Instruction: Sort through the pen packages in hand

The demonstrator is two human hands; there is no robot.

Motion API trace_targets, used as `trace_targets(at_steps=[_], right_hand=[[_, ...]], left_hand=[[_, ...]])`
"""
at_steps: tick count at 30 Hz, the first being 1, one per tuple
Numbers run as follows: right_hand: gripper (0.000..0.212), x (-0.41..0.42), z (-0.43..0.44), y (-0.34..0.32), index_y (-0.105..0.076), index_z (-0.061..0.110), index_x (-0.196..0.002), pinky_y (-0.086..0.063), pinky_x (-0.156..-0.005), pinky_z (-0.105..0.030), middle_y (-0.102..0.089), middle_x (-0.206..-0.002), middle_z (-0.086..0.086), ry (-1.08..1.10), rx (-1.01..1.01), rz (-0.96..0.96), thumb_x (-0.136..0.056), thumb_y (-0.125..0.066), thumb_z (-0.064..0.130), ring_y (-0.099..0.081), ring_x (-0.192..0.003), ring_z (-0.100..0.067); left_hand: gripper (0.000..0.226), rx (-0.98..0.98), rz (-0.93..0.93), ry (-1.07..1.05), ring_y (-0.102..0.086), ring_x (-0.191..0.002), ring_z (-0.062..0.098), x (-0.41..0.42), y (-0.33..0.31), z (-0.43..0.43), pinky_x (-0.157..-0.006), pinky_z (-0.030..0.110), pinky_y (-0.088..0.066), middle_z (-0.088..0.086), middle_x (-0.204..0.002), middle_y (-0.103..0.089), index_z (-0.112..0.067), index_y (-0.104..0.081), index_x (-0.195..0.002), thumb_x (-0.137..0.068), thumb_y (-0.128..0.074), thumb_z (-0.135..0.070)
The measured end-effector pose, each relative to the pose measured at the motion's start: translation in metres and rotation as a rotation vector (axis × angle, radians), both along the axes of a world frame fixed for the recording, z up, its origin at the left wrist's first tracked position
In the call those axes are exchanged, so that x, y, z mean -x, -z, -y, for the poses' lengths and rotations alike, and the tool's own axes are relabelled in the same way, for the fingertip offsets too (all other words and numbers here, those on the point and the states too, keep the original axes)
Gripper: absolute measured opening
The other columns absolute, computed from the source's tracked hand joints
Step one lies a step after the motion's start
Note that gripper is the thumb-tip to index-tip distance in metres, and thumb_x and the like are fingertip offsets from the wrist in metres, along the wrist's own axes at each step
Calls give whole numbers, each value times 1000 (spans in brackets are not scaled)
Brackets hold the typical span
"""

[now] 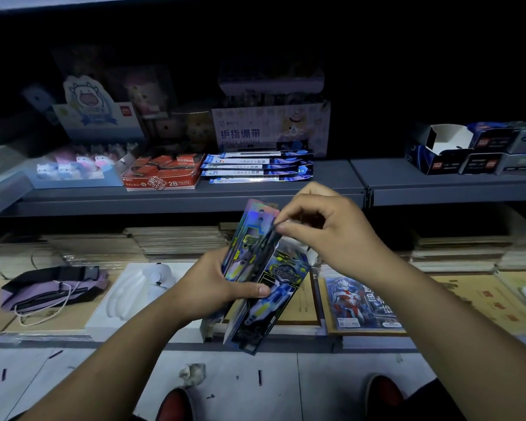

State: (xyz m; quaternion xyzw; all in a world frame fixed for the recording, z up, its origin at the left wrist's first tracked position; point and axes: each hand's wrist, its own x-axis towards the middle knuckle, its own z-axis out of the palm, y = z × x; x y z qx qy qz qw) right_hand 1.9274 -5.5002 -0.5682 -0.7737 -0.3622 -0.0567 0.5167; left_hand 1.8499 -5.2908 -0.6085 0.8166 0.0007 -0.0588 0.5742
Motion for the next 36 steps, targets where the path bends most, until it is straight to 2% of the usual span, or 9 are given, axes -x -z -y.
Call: trace_targets(at_steps=[2, 5, 7, 10, 16, 22, 27, 31, 36], right_hand=[[8, 0, -1, -1, -79, 17, -88, -49, -72, -37, -58, -93, -7, -3, -43, 12, -87, -79, 9, -59, -81, -27], [7, 2, -1, -3, -77, 15, -90, -47, -69, -23, -54, -99, -2, -12, -68, 28, -88, -77, 8, -58, -80, -21], [7, 3, -1, -3, -76, 15, -90, -50, -70, -24, -53, -102, 0, -16, -70, 31, -90, -75, 9, -60, -82, -20], [8, 4, -3, -2, -73, 13, -90, -52, -73, -27, -57, -101, 0, -28, -51, 41, -89, -76, 6, -62, -83, -18], [13, 5, -4, 2, -74, 17, -92, -49, -68, -29, -58, -98, 0, 2, -19, 107, -88, -78, 6, -58, -78, -18], [28, 4, -4, 6, -79, 23, -107, -43, -67, -14, -56, -102, 1, -36, 49, 126, -85, -81, 6, -57, -77, -10], [11, 4, -3, 5, -82, 16, -93, -53, -71, -32, -63, -99, 3, -9, -6, 197, -86, -81, 9, -65, -87, -18], [6, 1, -3, 4, -78, 13, -92, -48, -75, -22, -62, -103, 2, -8, -27, 179, -90, -75, 8, -63, -88, -14], [8, -3, 4, -7, -69, 13, -99, -59, -70, -38, -71, -102, -6, 52, -219, 44, -97, -66, 6, -69, -84, -24]], left_hand=[[39, 33, -2, -5, -76, -83, 9, -1, -1, 3, -69, 17, -55, -3, -95, -80, -9, -68, -114, -78, -84, -4], [26, 63, -19, -6, -64, -50, -2, -2, -2, 8, -46, 7, -44, -9, -64, -73, -3, -65, -102, -80, -78, 5], [24, 81, -29, -6, -59, -43, -3, -2, -3, 10, -41, 6, -40, -9, -60, -71, -2, -65, -100, -81, -77, 7], [31, 76, -31, -12, -64, -50, -1, -2, -2, 6, -45, 7, -43, -6, -70, -76, 0, -66, -108, -81, -78, 5], [25, 105, -53, -23, -59, -40, -2, 1, -4, 3, -40, 7, -41, -8, -56, -69, -1, -63, -104, -84, -75, 6], [40, 78, -29, -2, -76, -97, 19, 3, -5, 2, -81, 26, -58, 2, -105, -79, -10, -68, -116, -79, -82, -4], [34, 107, -14, -25, -77, -91, 16, 3, -7, 3, -73, 20, -57, 3, -101, -80, -9, -71, -111, -79, -82, -4], [29, 112, -14, -39, -75, -77, 9, 3, -9, 3, -65, 15, -54, 1, -94, -80, -10, -72, -105, -79, -81, -2], [31, 88, -29, -23, -72, -69, 4, 4, -8, 5, -62, 12, -51, -2, -88, -80, -3, -70, -109, -80, -80, 2]])
